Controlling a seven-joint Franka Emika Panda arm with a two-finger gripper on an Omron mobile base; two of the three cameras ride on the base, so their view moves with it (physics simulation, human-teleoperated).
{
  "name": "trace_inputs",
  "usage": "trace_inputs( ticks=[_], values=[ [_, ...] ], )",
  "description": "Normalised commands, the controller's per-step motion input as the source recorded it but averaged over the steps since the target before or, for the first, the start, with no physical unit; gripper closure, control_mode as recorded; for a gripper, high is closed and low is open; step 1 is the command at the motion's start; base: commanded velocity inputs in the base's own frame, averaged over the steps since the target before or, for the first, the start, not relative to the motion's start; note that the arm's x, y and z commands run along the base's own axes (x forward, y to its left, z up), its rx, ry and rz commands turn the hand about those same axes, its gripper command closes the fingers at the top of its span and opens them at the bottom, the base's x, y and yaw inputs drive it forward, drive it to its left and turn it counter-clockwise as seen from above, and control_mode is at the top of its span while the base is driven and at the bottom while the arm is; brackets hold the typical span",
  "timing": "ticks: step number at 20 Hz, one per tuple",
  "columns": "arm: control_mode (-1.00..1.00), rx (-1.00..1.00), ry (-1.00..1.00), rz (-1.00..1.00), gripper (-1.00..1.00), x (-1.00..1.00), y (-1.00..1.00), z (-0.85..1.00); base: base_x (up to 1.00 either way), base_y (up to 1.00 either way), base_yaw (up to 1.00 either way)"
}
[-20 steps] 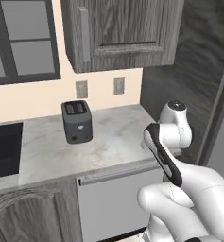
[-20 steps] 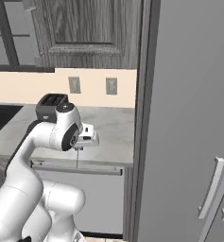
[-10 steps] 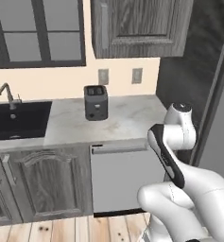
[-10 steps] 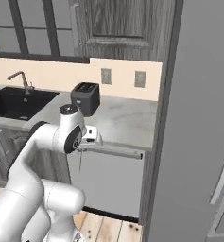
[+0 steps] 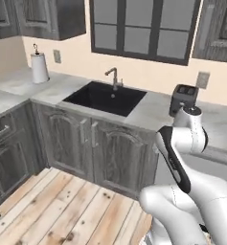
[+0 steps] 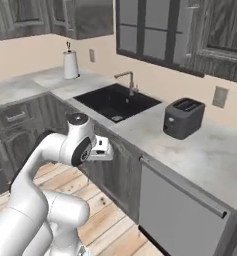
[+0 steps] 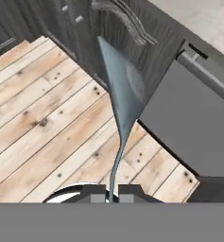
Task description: Take the fork and place it on the left side of the plate. Then take the spoon and place it on the right side of the plate. Make sure they're directly next to the plate.
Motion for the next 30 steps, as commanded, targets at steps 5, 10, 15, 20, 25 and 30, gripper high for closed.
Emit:
trace_inputs(
  ticks=[5, 10, 15, 20, 25, 30],
  values=[
    [1.0, 0.0, 0.0, 0.0, 1.0, 0.0, 0.0, 0.0, -0.04, 0.0, 0.99],
    [1.0, 0.0, 0.0, 0.0, 1.0, 0.0, 0.0, 0.0, 0.07, 0.0, 0.94],
    [1.0, 0.0, 0.0, 0.0, 1.0, 0.0, 0.0, 0.0, 0.21, 0.06, 0.78],
    [1.0, 0.0, 0.0, 0.0, 1.0, 0.0, 0.0, 0.0, 0.26, 0.09, 0.75],
    [1.0, 0.0, 0.0, 0.0, 1.0, 0.0, 0.0, 0.0, 0.39, 0.1, 0.66],
    [1.0, 0.0, 0.0, 0.0, 1.0, 0.0, 0.0, 0.0, 0.45, 0.1, 0.62]
  ],
)
